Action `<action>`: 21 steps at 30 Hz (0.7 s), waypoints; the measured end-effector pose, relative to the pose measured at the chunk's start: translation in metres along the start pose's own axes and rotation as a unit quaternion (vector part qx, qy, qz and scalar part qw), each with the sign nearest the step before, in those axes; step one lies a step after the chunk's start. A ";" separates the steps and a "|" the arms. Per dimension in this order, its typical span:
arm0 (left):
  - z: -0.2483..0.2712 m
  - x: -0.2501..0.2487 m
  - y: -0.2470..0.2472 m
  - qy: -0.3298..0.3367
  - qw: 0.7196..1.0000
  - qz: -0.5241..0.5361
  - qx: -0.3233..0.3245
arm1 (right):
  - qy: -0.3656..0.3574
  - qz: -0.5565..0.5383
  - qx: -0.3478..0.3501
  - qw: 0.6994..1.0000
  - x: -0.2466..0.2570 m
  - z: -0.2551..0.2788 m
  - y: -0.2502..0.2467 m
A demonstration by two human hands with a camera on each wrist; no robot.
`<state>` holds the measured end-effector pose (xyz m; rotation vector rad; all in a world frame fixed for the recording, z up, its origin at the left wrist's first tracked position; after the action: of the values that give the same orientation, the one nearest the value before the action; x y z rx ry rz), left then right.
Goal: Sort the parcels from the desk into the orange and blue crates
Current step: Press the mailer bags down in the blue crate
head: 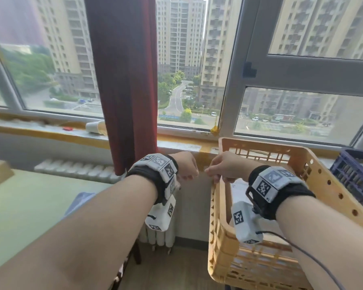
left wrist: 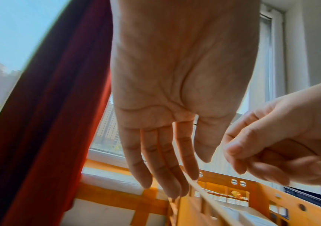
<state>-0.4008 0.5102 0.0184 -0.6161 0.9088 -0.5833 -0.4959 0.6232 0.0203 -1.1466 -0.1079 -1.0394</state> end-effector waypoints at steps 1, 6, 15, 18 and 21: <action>0.002 0.015 -0.005 -0.006 1.000 0.003 -0.009 | -0.004 0.002 0.007 1.000 0.010 -0.006 0.006; 0.019 0.090 -0.019 -0.031 0.997 0.054 -0.034 | -0.020 0.010 0.033 0.999 0.052 -0.041 0.044; 0.052 0.234 -0.021 -0.088 0.978 0.173 -0.079 | -0.017 -0.029 0.081 0.996 0.097 -0.106 0.130; 0.058 0.275 -0.019 -0.107 0.971 0.193 -0.096 | -0.016 -0.042 0.088 0.995 0.108 -0.124 0.156; 0.061 0.315 -0.014 -0.127 0.962 0.215 -0.110 | -0.007 -0.073 0.092 0.993 0.115 -0.141 0.182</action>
<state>-0.1979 0.2979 -0.1111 -0.6503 0.8340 -0.0104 -0.3599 0.4457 -0.1069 -0.9893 -0.2974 -1.1267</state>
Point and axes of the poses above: each hand's wrist, its own z-axis away from the middle knuckle, its own y-axis out of the palm, x = y × z, the point moved 3 cm from there along -z, towards the middle knuckle, and after that the axes turned 15 degrees about x, right-handed, at the moved point
